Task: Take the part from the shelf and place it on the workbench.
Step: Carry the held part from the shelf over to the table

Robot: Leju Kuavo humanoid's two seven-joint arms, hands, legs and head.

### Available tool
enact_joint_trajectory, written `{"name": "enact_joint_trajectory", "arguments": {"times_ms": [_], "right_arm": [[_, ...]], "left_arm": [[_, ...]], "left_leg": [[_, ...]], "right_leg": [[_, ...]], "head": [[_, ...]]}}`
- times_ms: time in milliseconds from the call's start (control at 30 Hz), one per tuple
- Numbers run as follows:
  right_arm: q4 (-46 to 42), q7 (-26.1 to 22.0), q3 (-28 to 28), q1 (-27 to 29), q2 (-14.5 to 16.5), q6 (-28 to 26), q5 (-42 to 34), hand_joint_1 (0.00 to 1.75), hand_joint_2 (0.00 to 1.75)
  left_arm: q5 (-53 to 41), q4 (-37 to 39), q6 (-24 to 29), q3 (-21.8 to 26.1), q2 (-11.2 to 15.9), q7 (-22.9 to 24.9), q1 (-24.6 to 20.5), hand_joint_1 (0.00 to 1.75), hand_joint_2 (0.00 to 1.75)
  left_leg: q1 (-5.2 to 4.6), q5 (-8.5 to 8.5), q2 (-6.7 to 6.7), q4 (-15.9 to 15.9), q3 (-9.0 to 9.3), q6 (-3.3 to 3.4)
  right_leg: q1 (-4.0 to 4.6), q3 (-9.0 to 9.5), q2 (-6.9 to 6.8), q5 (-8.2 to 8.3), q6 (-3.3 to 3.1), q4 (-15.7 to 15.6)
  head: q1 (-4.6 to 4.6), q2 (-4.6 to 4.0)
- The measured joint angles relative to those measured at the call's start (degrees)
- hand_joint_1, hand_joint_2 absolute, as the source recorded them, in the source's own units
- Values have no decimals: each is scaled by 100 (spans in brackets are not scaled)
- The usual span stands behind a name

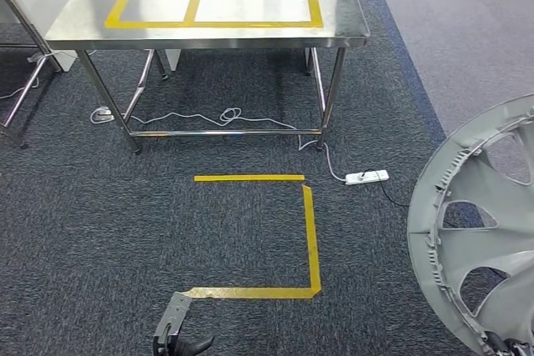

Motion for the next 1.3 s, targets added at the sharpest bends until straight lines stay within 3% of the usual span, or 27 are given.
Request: {"name": "enact_joint_trajectory", "arguments": {"times_ms": [333, 400, 467, 533, 600, 633, 667, 700, 767, 833, 900, 1000, 1100, 1133, 1167, 1200, 1300], "right_arm": [[2, 1, -1, -12, 25, 3, 0, 175, 175], [5, 20, 1, -21, 25, 4, 1, 175, 175], [12, 49, 4, -32, 25, 5, 1, 175, 175], [28, 77, 2, -48, 25, 5, -2, 175, 175], [52, 91, 3, -69, 25, 5, -2, 175, 175], [66, 94, 4, -77, 25, 4, -2, 175, 175], [80, 96, 7, -81, 25, 4, -1, 175, 175], [91, 99, 8, -82, 25, 4, -1, 175, 175], [109, 107, 6, -92, 25, 5, -2, 175, 175], [127, 105, 6, -106, 25, 4, -1, 175, 175], [139, 98, 7, -111, 25, 3, 0, 175, 175], [144, 94, 7, -108, 25, 2, -1, 175, 175], [145, 92, 5, -113, 25, 1, -2, 175, 175], [146, 90, 5, -114, 25, 1, -2, 175, 175], [148, 88, 5, -113, 25, 1, -2, 175, 175], [150, 86, 6, -113, 25, 1, -2, 175, 175], [157, 84, 6, -116, 25, -1, -2, 175, 175]], "left_arm": [[-2, 0, -99, 0, 0, 39, -2, 0, 175], [-3, 0, -185, 0, 5, 39, -5, 0, 175], [-3, -1, -258, -1, 7, 37, -12, 0, 175], [-5, -1, -289, -2, 2, 34, -28, 0, 175], [-13, -1, -284, -2, 1, 37, -35, 0, 175], [-18, 0, -272, -2, 1, 43, -30, 0, 175], [-22, 0, -260, -2, 1, 50, -24, 0, 175], [-26, 0, -249, -2, 0, 61, -21, 0, 175], [-28, -1, -235, -2, 3, 83, -22, 0, 175], [-38, -1, -222, -3, 10, 101, -27, 0, 175], [-49, -1, -208, -4, 13, 108, -30, 0, 175], [-55, -1, -182, -4, 15, 109, -35, 0, 175], [-58, -1, -155, -4, 14, 109, -33, 0, 175], [-58, -1, -150, -4, 14, 109, -25, 0, 175], [-58, 0, -148, -4, 15, 109, -17, 0, 175], [-58, 0, -146, -4, 15, 109, -12, 0, 175], [-57, -1, -142, -4, 21, 109, -16, 0, 175]], "left_leg": [[-10, 4, 0, 6, 1, 32], [-25, 10, -5, -19, 8, 88], [-3, 98, -16, -237, 125, 185], [30, 200, -25, -477, 260, 239], [24, 204, -33, -513, 289, 245], [26, 189, -39, -497, 291, 232], [36, 166, -50, -468, 296, 206], [56, 133, -66, -422, 299, 168], [103, 23, -100, -276, 286, 58], [107, -100, -123, -101, 242, -43], [95, -148, -141, -25, 218, -89], [118, -300, -129, 192, 143, -141], [121, -768, -110, 1238, -375, -165], [117, -848, -109, 1547, -552, -153], [107, -816, -109, 1675, -649, -126], [90, -672, -109, 1586, -648, -82], [-16, -41, -105, 585, -285, 163]], "right_leg": [[-9, -2, -1, 14, 55, -10], [-24, 28, -14, 51, 111, -75], [-34, 45, 11, 50, 162, -112], [-16, -145, 110, -161, 146, 264], [-9, -550, 184, -465, 147, 1013], [-14, -722, 195, -528, 162, 1294], [-27, -799, 195, -476, 181, 1371], [-47, -756, 193, -311, 204, 1211], [-91, -460, 207, 55, 270, 539], [-102, -252, 250, 134, 232, 166], [-85, -237, 272, 67, 109, 201], [-79, -230, 247, 35, -5, 240], [-54, -204, 216, 6, -66, 237], [-36, -197, 214, -6, -83, 237], [-16, -185, 215, -20, -99, 237], [8, -164, 217, -34, -111, 237], [66, -96, 221, -85, -122, 222]], "head": [[-3, 0], [-7, 0], [2, -1], [30, -2], [44, -2], [46, -2], [45, -1], [44, -1], [54, -1], [70, -2], [54, -2], [16, -2], [-1, -2], [-3, -2], [-3, -2], [-3, -2], [11, -2]]}}
